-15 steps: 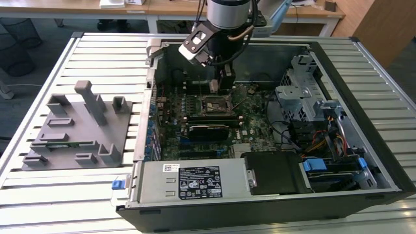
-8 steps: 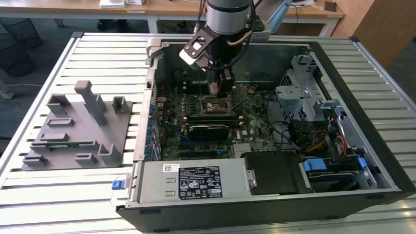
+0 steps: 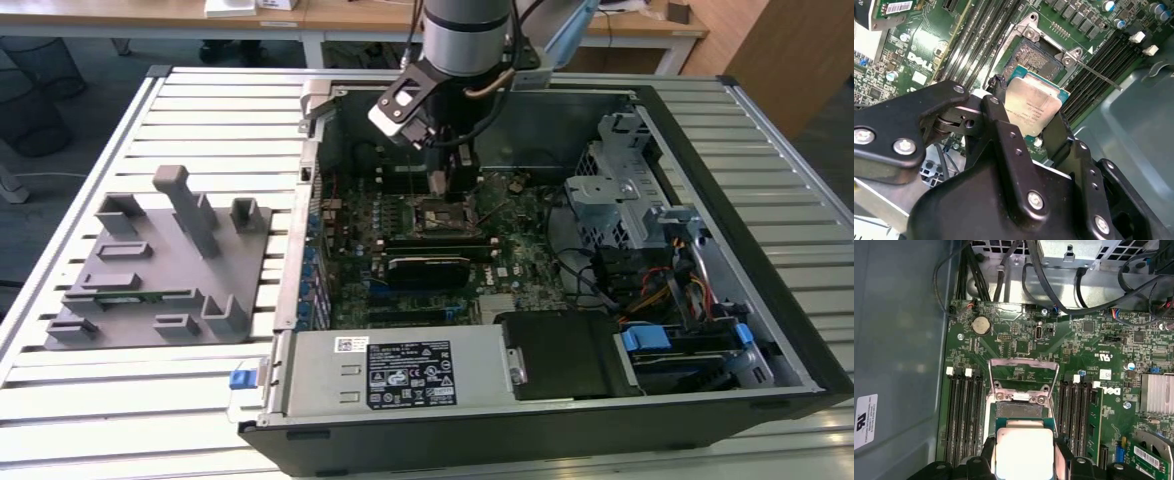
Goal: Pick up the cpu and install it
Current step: 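Place the cpu into insertion slot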
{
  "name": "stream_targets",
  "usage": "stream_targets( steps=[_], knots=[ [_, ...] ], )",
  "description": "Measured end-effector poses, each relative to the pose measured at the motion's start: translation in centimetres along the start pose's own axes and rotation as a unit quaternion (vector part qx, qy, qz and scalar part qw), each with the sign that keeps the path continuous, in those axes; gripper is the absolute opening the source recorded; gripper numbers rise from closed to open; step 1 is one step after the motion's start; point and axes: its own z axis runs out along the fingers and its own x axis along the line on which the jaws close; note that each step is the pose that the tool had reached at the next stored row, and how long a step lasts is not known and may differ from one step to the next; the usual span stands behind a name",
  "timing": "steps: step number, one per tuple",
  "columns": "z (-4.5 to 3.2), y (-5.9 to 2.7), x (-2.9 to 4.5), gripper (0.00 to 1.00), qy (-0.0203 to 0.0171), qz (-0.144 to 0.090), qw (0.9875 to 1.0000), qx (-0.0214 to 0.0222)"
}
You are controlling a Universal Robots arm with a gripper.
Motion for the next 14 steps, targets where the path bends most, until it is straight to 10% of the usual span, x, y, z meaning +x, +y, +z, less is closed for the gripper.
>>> stream_targets(
  steps=[14],
  knots=[
    [0.79,-0.06,0.0,0.54,-0.0009,0.026,0.9997,-0.0008]
  ],
)
